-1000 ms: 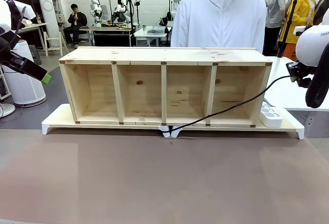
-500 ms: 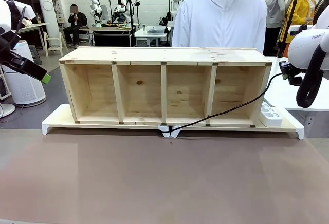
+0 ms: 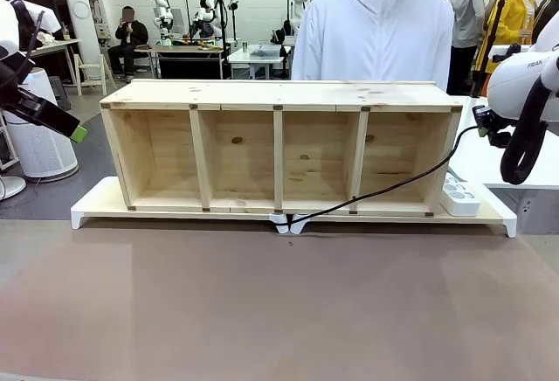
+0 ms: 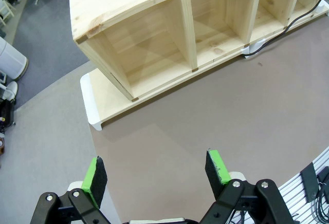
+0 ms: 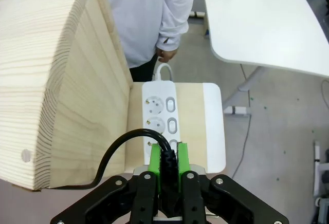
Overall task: Perform cable management.
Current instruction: Release the Power Cable when the human grasps it.
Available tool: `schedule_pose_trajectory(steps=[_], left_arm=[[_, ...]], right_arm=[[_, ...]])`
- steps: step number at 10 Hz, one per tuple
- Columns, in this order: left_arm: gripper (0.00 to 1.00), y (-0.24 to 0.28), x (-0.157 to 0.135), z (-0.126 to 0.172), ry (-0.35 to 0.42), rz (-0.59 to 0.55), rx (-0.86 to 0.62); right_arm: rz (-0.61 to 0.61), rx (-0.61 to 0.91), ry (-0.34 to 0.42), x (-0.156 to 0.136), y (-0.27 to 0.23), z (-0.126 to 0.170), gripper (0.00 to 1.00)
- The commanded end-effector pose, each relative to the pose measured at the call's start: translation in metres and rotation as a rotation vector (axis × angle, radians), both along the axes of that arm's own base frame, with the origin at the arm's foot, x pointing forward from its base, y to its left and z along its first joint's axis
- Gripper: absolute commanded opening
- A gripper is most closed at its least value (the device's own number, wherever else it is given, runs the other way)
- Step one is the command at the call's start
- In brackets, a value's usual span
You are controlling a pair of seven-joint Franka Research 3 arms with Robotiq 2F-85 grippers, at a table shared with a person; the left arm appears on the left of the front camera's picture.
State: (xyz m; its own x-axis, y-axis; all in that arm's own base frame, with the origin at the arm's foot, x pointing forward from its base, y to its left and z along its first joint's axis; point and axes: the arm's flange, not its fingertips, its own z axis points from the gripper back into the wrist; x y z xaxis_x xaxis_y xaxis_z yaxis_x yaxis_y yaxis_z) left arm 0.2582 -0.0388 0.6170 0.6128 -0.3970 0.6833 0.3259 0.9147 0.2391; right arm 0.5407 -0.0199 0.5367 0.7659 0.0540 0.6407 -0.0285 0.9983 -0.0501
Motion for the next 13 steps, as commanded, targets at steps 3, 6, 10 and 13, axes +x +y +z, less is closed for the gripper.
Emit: schedule_pose_trajectory(steps=[3, 6, 10, 13], left_arm=[[1.00, 0.0002, 0.0001, 0.0003, -0.002, 0.004, 0.003], [1.00, 0.0002, 0.0001, 0.0003, -0.002, 0.004, 0.003], [1.00, 0.0002, 0.0001, 0.0003, -0.002, 0.004, 0.003], [1.00, 0.0002, 0.0001, 0.0003, -0.002, 0.004, 0.003]], right_arm=[[0.003, -0.006, -0.002, -0.0002, 0.0002, 0.0010, 0.16], [0.003, -0.006, -0.002, -0.0002, 0.0002, 0.0010, 0.16], [0.003, -0.006, -0.002, -0.0002, 0.0002, 0.0010, 0.16], [0.003, -0.006, -0.002, -0.0002, 0.0002, 0.0010, 0.16]])
